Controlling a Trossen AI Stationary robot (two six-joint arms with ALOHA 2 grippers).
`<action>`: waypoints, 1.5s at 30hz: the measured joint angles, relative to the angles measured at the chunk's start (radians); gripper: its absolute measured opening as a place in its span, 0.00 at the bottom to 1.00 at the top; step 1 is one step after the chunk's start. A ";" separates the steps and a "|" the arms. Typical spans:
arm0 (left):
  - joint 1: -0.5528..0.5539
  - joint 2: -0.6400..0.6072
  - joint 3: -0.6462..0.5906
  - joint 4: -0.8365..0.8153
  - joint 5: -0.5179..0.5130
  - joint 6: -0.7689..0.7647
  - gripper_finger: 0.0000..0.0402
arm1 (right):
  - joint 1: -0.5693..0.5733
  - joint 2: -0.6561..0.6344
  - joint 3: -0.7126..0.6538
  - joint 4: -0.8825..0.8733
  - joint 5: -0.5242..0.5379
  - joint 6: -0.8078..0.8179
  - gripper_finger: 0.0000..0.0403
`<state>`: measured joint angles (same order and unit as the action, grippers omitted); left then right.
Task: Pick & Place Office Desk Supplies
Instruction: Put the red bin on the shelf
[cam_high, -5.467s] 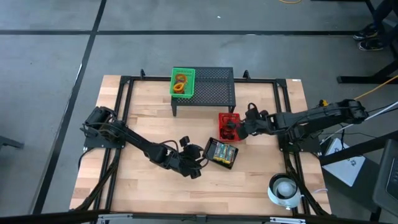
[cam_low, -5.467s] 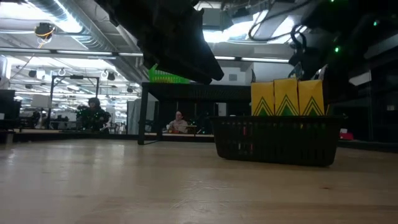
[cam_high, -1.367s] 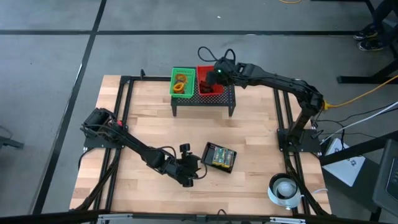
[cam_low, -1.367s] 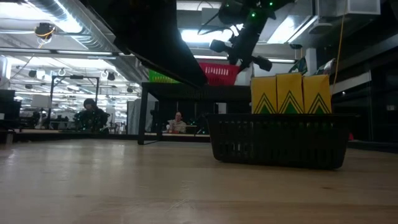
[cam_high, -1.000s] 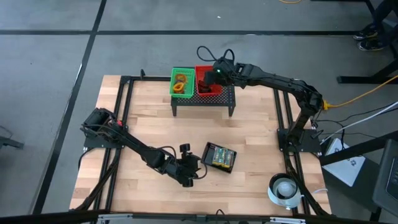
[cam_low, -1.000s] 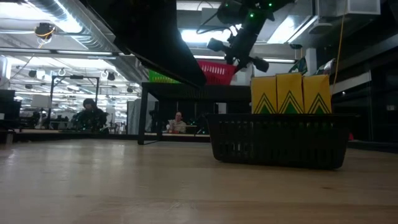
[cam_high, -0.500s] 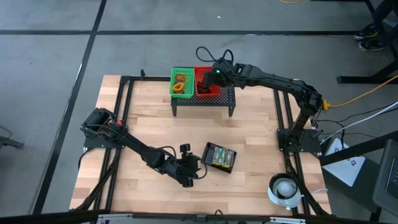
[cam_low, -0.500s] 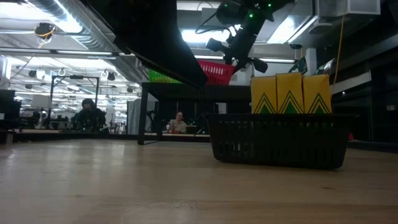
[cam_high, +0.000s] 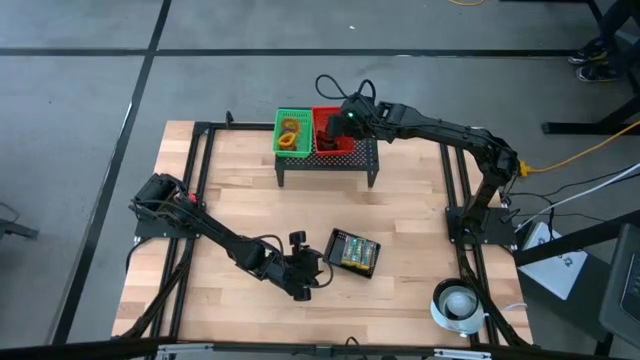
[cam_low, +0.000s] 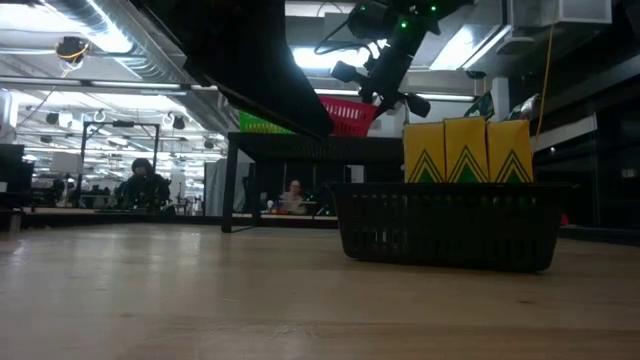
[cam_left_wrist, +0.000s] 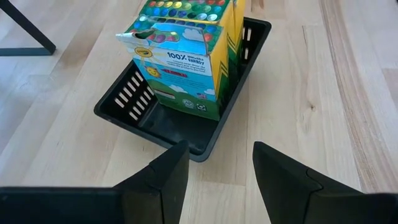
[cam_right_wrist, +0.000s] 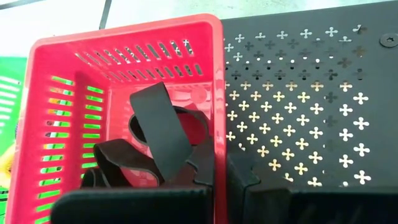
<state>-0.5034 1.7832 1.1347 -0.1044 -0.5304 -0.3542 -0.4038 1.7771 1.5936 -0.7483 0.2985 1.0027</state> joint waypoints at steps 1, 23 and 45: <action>0.000 0.000 0.000 0.000 0.000 0.000 0.44 | 0.000 0.000 0.000 0.000 0.000 0.000 0.01; 0.000 0.000 0.000 0.000 0.001 0.001 0.44 | 0.000 0.000 0.000 0.018 -0.022 -0.042 0.01; 0.000 0.000 0.000 0.000 0.001 0.001 0.44 | -0.003 0.000 -0.001 -0.008 0.026 0.013 0.01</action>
<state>-0.5034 1.7832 1.1347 -0.1047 -0.5293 -0.3531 -0.4068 1.7775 1.5929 -0.7563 0.3245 1.0156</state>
